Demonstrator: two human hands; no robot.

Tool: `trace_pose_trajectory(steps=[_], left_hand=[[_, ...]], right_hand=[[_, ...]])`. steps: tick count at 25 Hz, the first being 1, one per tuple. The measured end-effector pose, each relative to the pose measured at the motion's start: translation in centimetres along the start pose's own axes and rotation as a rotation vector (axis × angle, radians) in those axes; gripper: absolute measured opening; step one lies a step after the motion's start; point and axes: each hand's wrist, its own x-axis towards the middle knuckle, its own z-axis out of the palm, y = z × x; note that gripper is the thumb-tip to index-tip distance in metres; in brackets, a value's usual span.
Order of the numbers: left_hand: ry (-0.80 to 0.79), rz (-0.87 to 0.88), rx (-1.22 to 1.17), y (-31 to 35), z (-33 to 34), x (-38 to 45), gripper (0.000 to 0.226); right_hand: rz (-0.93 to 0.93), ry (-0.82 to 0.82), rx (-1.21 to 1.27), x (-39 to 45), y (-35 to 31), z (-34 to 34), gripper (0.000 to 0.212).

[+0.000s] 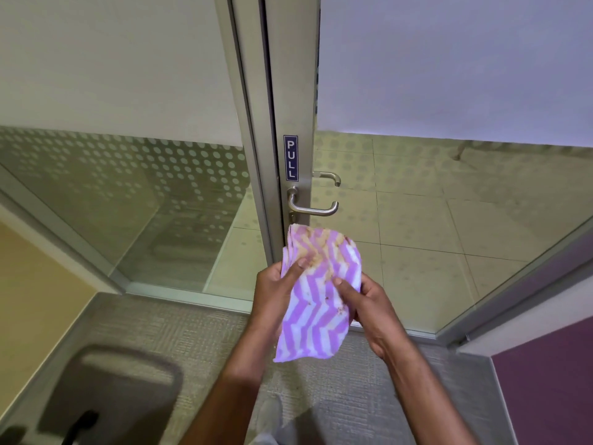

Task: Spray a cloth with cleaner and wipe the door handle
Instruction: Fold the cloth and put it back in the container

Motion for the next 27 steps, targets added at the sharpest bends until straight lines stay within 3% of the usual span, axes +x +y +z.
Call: trace_pose_trajectory(steps=[2,6,8,11,13,16,18,20,21,23,25,27], left_hand=[[0.074,-0.024,-0.056,-0.1,-0.1,-0.5,0.081],[0.126,-0.103,-0.146,-0.6,-0.2,-1.2,0.083],[0.016,-0.129,-0.067,-0.7,-1.1,-1.4,0.067],[-0.113,-0.103,0.048,-1.1,-2.0,-1.7,0.029],[-0.002,-0.047,0.129,-1.4,-1.7,-1.5,0.019],[0.179,0.104,0.361,-1.9,-1.5,-1.0,0.022],[0.157,0.210,0.419,-2.0,-2.1,-0.6,0.023],[0.062,0.248,0.262,-1.9,-2.2,-0.7,0.030],[0.031,0.242,0.186,-1.8,-2.0,-0.9,0.034],[0.039,0.229,0.114,-2.0,-1.5,-1.3,0.040],[0.119,0.218,0.107,-2.3,-1.2,-1.5,0.044],[0.201,0.197,0.106,-2.6,-1.0,-1.6,0.046]], right_hand=[[-0.021,0.068,0.041,-0.1,0.3,-0.4,0.023],[-0.098,0.162,0.090,-0.3,0.0,0.1,0.022],[-0.135,0.272,0.098,-0.4,-0.2,0.5,0.032],[-0.212,0.404,-0.088,-0.6,-0.4,0.1,0.038],[-0.269,0.355,-0.227,-0.7,-0.4,-0.4,0.035],[-0.278,0.171,-0.347,-0.6,-1.2,-1.3,0.030],[-0.201,0.014,-0.345,-0.7,-1.5,-2.3,0.057],[-0.103,-0.102,-0.400,-0.6,-1.6,-3.1,0.084],[-0.086,-0.134,-0.444,-0.5,-1.6,-3.4,0.084],[-0.105,-0.123,-0.519,-0.2,-1.8,-3.8,0.064],[-0.134,-0.069,-0.525,0.0,-1.9,-4.1,0.043],[-0.129,-0.038,-0.426,-0.2,-1.6,-4.0,0.036]])
